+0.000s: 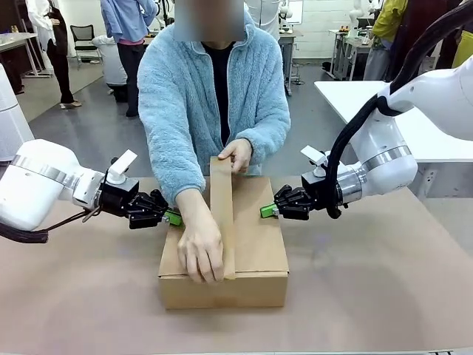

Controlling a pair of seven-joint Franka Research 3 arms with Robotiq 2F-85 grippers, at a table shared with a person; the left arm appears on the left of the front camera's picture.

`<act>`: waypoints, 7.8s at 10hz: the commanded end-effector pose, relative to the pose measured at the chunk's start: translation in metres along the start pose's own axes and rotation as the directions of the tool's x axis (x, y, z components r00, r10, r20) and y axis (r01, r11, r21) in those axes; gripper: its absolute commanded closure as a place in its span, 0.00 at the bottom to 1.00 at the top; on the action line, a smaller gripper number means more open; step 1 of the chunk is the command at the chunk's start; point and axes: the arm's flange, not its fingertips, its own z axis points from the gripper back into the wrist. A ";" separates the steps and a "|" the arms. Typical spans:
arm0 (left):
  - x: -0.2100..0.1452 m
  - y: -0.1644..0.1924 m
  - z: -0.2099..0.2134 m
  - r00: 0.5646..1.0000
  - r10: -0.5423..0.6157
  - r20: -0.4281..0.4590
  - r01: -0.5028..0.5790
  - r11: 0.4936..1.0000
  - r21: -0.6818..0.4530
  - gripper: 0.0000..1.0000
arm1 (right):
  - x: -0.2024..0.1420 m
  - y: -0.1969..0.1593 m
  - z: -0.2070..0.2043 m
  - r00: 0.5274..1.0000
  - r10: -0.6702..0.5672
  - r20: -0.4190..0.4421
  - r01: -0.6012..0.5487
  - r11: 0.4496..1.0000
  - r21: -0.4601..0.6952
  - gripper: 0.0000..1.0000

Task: Wrap the clocks to prevent damage.
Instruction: After the human seals the box with tape, release both hands from the side flaps of the Package Box.

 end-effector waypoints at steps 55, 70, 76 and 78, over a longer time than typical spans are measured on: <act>-0.001 0.002 -0.002 1.000 -0.002 -0.009 0.002 1.000 0.006 0.99 | -0.004 -0.001 -0.002 1.000 -0.007 -0.006 0.007 1.000 -0.008 0.99; 0.198 -0.105 0.132 0.900 0.189 -0.394 -0.146 0.980 0.138 0.99 | 0.203 0.160 0.085 0.875 -0.223 -0.430 0.015 0.900 -0.436 0.99; 0.202 -0.105 0.142 0.902 0.179 -0.392 -0.127 0.980 0.157 0.99 | 0.209 0.154 0.089 0.895 -0.155 -0.419 -0.024 0.920 -0.392 0.99; 0.202 -0.105 0.142 0.902 0.179 -0.392 -0.127 0.980 0.157 0.99 | 0.209 0.154 0.089 0.895 -0.155 -0.419 -0.024 0.920 -0.392 0.99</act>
